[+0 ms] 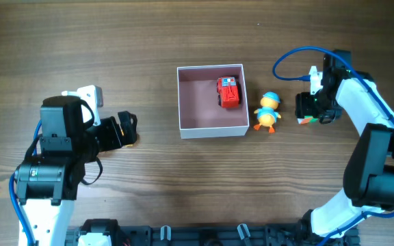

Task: Pack container
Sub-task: 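Move the right gripper to the colour cube and grasp it, then lower the colour cube into the box beside the truck, release, then move the right gripper to the duck figure and grasp it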

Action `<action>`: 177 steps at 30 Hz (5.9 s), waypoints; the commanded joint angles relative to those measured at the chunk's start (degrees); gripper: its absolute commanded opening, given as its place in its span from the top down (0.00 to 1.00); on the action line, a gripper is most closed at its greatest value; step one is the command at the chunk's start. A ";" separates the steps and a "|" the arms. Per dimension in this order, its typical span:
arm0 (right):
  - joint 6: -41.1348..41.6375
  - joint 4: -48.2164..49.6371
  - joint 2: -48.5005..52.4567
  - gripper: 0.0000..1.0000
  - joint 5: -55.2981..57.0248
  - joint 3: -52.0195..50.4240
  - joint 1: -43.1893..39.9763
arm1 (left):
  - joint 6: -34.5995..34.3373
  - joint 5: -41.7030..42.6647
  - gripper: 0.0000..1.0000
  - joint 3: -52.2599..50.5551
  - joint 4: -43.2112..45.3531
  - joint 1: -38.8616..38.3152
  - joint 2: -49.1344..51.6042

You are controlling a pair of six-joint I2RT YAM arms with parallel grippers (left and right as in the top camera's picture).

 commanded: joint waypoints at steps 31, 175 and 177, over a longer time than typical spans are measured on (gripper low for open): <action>29.70 11.72 -6.14 0.96 1.42 10.54 42.91 | -0.11 -0.15 0.00 0.83 0.00 -0.20 0.00; 24.13 2.60 -5.22 0.64 -3.56 9.22 21.09 | -0.09 -0.15 0.00 0.83 -0.02 -0.20 0.61; 25.64 0.15 -9.79 0.55 2.14 11.34 21.09 | -0.09 -0.15 0.00 0.83 0.00 -0.20 0.61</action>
